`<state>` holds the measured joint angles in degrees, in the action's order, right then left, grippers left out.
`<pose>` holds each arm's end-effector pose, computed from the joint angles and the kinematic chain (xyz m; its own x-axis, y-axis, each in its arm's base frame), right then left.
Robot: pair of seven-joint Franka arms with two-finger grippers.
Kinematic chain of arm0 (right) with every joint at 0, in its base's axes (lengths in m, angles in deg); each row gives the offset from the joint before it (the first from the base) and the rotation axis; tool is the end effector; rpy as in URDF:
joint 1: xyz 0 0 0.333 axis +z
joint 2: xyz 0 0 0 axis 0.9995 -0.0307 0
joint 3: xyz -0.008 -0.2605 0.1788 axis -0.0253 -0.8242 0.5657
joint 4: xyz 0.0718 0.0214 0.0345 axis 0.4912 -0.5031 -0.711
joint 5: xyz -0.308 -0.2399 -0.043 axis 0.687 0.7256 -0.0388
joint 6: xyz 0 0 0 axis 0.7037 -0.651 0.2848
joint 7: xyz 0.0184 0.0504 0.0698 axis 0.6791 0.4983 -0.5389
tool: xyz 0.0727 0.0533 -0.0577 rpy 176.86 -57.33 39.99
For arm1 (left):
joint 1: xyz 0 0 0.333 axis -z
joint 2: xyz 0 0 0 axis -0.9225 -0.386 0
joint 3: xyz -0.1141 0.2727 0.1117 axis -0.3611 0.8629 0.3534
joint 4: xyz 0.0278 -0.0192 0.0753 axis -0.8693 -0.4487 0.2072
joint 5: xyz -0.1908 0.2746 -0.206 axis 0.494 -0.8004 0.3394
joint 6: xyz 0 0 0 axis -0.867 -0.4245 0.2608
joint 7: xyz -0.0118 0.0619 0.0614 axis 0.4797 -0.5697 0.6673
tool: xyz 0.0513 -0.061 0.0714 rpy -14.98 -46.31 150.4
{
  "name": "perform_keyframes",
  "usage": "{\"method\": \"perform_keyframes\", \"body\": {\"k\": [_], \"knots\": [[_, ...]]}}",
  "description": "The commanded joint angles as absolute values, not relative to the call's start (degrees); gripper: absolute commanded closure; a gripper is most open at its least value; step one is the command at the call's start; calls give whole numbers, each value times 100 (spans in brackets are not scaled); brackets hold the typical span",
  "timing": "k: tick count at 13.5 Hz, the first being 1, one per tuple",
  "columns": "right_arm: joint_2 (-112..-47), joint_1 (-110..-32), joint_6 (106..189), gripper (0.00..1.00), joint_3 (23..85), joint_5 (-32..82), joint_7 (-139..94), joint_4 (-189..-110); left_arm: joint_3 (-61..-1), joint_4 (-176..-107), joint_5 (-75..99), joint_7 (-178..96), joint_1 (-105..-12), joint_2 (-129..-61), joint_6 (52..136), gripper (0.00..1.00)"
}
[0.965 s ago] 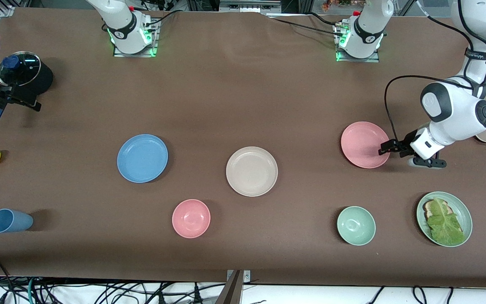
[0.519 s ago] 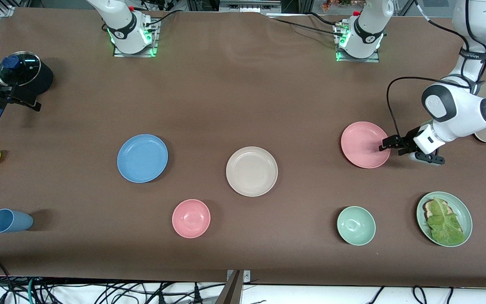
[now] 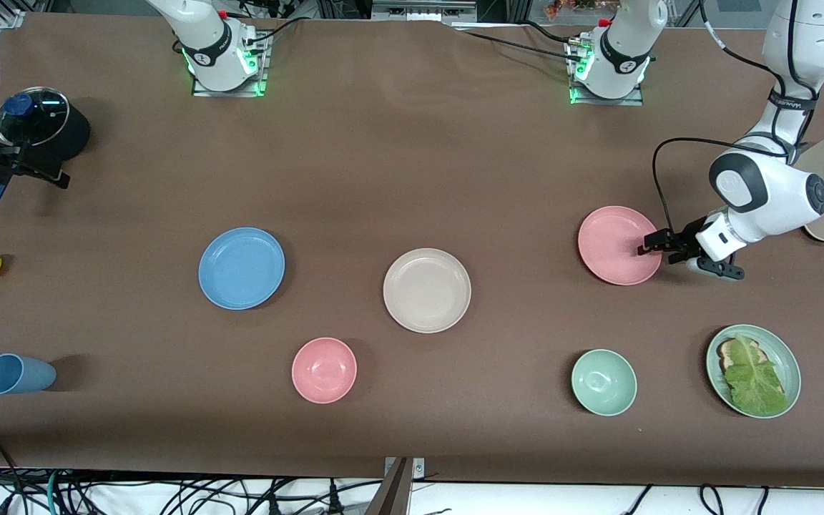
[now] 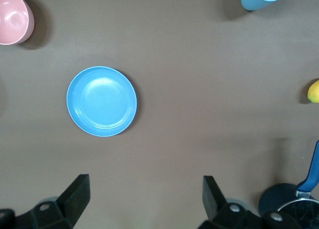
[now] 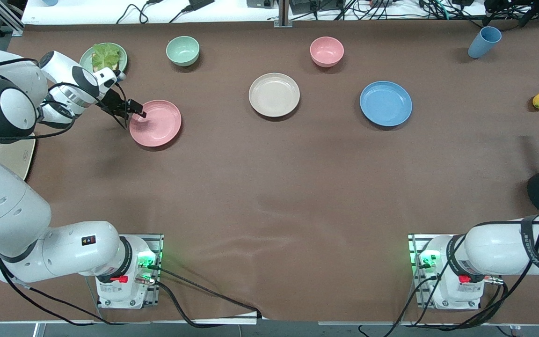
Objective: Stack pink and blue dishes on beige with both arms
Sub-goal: 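Close the left gripper on the pink plate rim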
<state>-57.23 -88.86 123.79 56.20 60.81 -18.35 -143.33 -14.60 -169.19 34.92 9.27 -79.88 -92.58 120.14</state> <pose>0.5628 -0.0368 0.5869 0.9971 -0.0599 -0.0471 -0.0608 -0.9980 -0.0180 0.5211 0.1022 0.1766 0.9944 -0.0973 0.0401 -0.1051 -0.9392 0.3269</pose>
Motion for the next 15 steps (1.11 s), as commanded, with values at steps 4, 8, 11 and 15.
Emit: {"method": "perform_keyframes", "body": {"k": [4,8,11,15], "knots": [[-5696,-8912,12347,0,5614,6113,-1863,-14356,-1473,-16910,3703,1177,-7995,-9242,12047,99],[-5766,-8973,12426,0,5606,6096,-1819,-14330,-1473,-16910,3695,1264,-7995,-9233,12030,100],[-5775,-9044,12426,0,5606,6061,-1819,-14330,-1473,-16910,3703,1362,-7995,-9233,12030,100],[-5705,-9044,12173,0,5518,6069,-1881,-14339,-1473,-16761,3695,1195,-7925,-9058,11855,100]]}}
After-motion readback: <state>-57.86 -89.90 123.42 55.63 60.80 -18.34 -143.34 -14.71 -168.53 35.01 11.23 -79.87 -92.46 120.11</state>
